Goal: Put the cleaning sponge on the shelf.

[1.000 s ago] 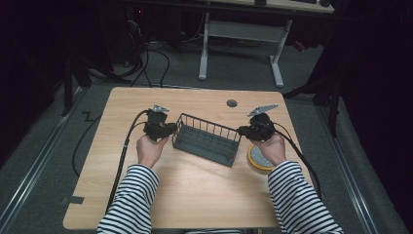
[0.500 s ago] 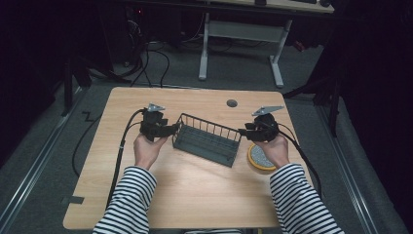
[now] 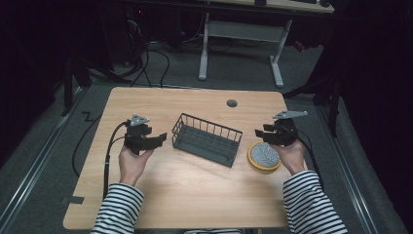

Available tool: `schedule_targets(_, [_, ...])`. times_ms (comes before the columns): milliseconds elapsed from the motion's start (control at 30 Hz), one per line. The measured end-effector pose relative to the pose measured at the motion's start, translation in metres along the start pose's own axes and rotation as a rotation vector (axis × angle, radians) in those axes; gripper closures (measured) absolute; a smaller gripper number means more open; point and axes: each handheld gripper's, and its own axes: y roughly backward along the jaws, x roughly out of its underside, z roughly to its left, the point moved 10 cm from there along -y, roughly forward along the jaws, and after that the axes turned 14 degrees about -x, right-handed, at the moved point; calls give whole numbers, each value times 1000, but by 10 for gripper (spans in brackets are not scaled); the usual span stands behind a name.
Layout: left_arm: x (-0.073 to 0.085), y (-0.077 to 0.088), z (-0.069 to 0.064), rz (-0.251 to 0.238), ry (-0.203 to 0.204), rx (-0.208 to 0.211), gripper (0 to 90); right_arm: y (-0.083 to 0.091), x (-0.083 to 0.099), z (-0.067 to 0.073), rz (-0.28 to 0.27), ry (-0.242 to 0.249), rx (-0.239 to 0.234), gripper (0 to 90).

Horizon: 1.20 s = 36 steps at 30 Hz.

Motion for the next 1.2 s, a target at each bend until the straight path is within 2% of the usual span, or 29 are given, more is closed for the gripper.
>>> schedule_targets(133, [24,1,4,27,3,-16,330,13,16,-13,-7,-44,22,523])
schedule_targets(333, [58,-1,4,69,-17,-43,318,20,38,-24,9,-93,39,507])
schedule_targets(433, [72,-2,6,81,-12,-52,309,23,48,-29,20,-111,47,496])
schedule_targets(467, [72,-2,6,81,-12,-52,308,23,51,-29,20,-120,44,494])
schedule_targets(567, [88,-4,10,94,-1,-52,296,24,60,-32,28,-142,49,481])
schedule_targets(600, [88,-4,10,94,-1,-52,288,24,62,-33,27,-149,53,478])
schedule_targets(700, [104,-8,17,123,15,-65,276,24,72,-36,29,-178,54,470])
schedule_targets(800, [110,-9,19,135,26,-66,275,23,81,-39,41,-207,55,469])
schedule_targets(933, [115,-9,21,124,25,-92,273,23,88,-42,49,-237,53,469])
schedule_targets(1100, [119,-9,20,50,-9,-148,275,17,99,-45,60,-267,51,470])
schedule_targets(1200, [121,-9,19,57,-40,-173,278,13,101,-47,69,-284,49,472])
